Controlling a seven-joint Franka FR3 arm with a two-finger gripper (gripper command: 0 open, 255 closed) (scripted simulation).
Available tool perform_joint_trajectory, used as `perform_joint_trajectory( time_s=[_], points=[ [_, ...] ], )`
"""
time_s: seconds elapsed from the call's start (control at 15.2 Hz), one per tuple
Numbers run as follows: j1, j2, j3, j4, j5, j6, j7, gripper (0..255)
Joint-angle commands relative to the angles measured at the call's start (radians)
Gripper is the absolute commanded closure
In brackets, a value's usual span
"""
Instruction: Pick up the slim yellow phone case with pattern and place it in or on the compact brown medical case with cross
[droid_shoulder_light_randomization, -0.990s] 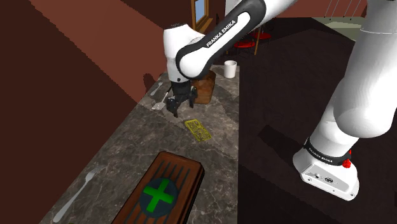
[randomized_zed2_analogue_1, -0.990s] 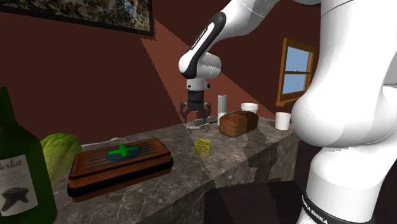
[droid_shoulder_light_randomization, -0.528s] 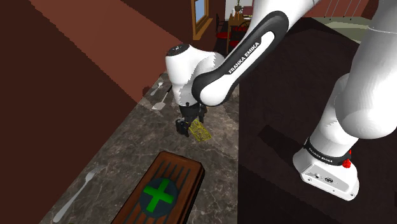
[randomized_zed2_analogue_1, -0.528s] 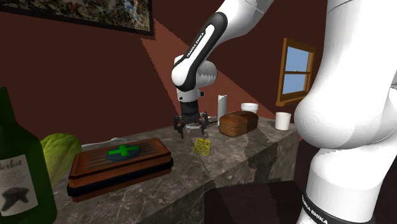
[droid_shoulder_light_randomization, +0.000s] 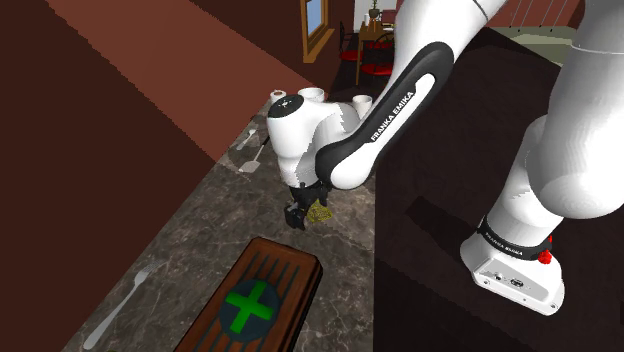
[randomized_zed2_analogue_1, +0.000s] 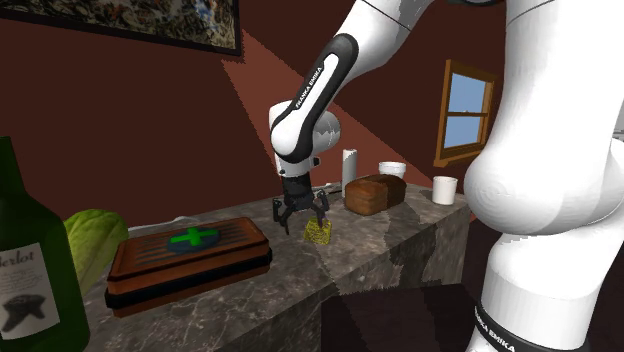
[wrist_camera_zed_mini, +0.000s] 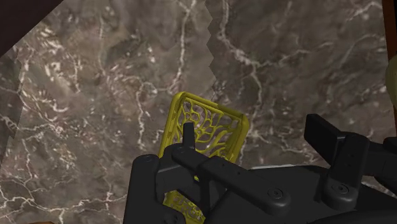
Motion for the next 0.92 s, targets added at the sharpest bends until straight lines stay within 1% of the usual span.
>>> perform_joint_trajectory(
  time_s=[0.0, 0.53, 0.59, 0.86],
  points=[
    [0.001, 0.03, -0.007, -0.005, -0.024, 0.032, 0.018, 0],
    [0.002, 0.03, -0.007, -0.005, -0.024, 0.032, 0.018, 0],
    [0.002, 0.03, -0.007, -0.005, -0.024, 0.032, 0.018, 255],
    [0.002, 0.03, -0.007, -0.005, -0.024, 0.032, 0.018, 255]
  ],
)
